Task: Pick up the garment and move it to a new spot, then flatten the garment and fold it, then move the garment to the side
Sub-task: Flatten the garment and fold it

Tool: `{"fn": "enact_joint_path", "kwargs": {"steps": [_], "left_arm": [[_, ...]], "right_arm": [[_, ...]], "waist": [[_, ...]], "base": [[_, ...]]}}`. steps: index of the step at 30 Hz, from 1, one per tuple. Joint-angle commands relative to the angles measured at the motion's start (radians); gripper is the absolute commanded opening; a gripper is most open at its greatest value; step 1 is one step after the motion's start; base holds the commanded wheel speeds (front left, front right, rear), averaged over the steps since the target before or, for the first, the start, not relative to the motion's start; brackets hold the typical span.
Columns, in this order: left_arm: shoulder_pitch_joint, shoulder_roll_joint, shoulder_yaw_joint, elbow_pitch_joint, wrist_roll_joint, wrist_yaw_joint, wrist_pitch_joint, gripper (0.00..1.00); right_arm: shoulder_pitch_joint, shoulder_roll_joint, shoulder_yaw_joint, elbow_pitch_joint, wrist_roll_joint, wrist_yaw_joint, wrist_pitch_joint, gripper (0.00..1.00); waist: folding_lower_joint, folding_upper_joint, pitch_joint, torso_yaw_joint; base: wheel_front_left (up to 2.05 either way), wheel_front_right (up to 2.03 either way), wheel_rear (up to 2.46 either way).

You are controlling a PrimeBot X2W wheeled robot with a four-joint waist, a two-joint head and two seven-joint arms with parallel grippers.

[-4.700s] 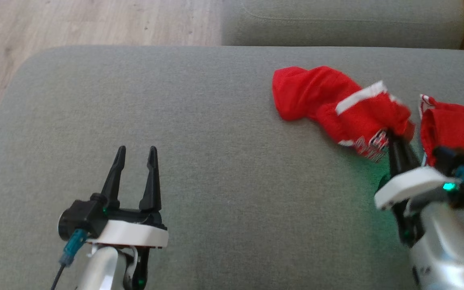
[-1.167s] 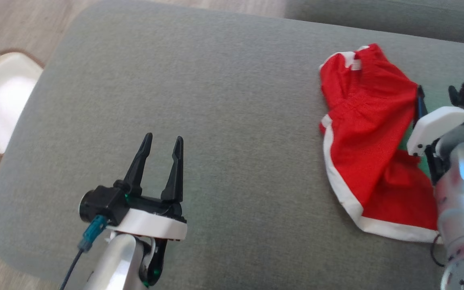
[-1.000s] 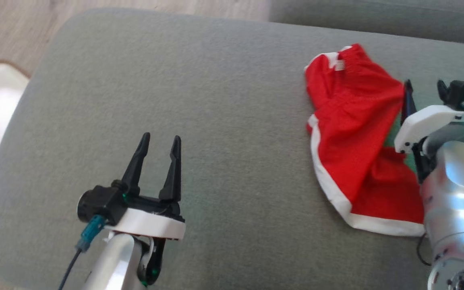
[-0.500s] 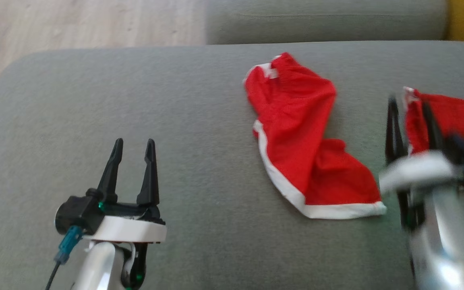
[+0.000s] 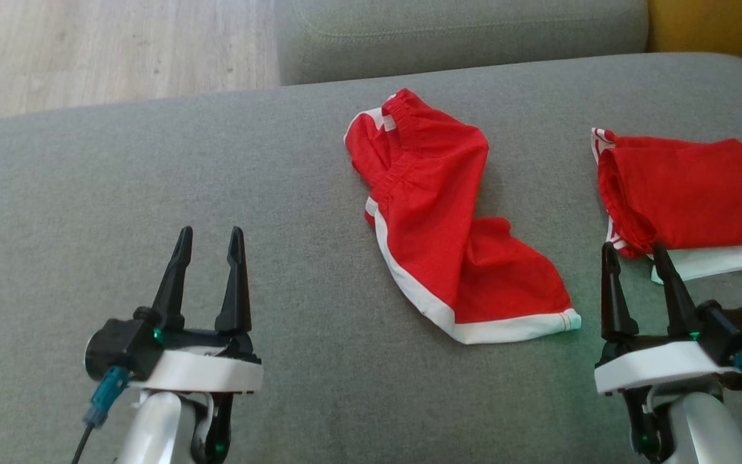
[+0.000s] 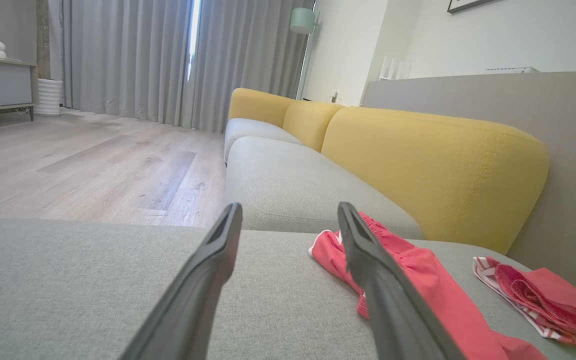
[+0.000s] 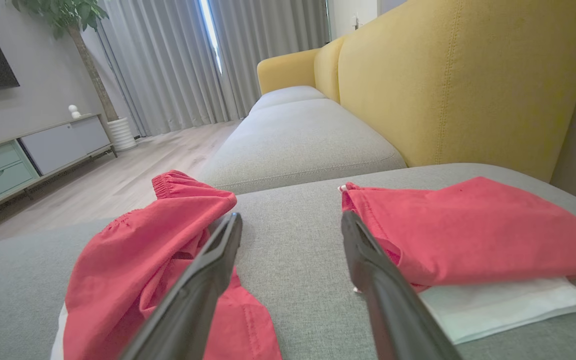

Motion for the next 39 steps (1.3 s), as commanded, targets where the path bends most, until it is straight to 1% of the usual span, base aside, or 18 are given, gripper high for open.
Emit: {"fn": "enact_joint_path", "kwargs": {"steps": [1, 8, 13, 16, 23, 36, 37, 38, 39], "left_arm": [[-0.028, 0.007, 0.027, -0.034, 0.009, -0.006, -0.01, 1.0], [-0.036, 0.007, 0.016, -0.023, 0.011, -0.01, -0.01, 1.0], [-0.039, 0.007, 0.012, -0.015, 0.01, -0.011, -0.01, 1.0], [-0.041, 0.007, 0.009, -0.011, 0.01, -0.012, -0.01, 1.0], [-0.048, 0.007, 0.005, -0.007, 0.01, -0.013, -0.01, 1.0], [-0.061, 0.007, -0.002, 0.003, 0.013, -0.014, -0.01, 1.0], [-0.062, 0.007, -0.003, 0.003, 0.014, -0.014, -0.01, 1.0], [-0.062, 0.007, -0.003, 0.004, 0.015, -0.014, -0.01, 1.0], [-0.063, 0.007, -0.002, 0.005, 0.016, -0.014, -0.01, 1.0]], "right_arm": [[-0.013, -0.004, 0.022, -0.032, -0.018, -0.001, -0.011, 1.0], [0.034, -0.004, 0.003, 0.041, -0.049, -0.001, 0.022, 1.0], [0.044, -0.004, 0.035, 0.105, -0.066, -0.001, 0.095, 1.0], [0.038, -0.004, 0.046, 0.129, -0.075, -0.001, 0.117, 1.0], [0.018, -0.004, 0.067, 0.16, -0.087, -0.001, 0.129, 1.0], [-0.024, -0.004, 0.087, 0.202, -0.115, -0.001, 0.119, 1.0], [-0.026, -0.004, 0.089, 0.206, -0.116, -0.001, 0.12, 0.97], [-0.028, -0.004, 0.09, 0.211, -0.117, -0.001, 0.121, 0.62], [-0.031, -0.004, 0.09, 0.216, -0.118, -0.001, 0.122, 0.2]], "waist": [[0.0001, 0.0, 0.008, -0.003], [0.0001, 0.0, 0.024, 0.004], [0.0001, 0.0, 0.026, 0.012], [0.0001, 0.0, 0.027, 0.017], [0.0001, 0.0, 0.037, 0.033], [0.0001, 0.0, 0.06, 0.057], [0.0001, 0.0, 0.06, 0.059], [0.0001, 0.0, 0.061, 0.06], [0.0001, 0.0, 0.062, 0.061]], "base": [[0.0, 0.0, 0.0], [0.0, 0.0, 0.0], [0.0, 0.0, 0.0], [0.0, 0.0, 0.0], [0.0, 0.0, 0.0], [0.0, 0.0, 0.0], [0.0, 0.0, 0.0], [0.0, 0.0, 0.0], [0.0, 0.0, 0.0]]}}
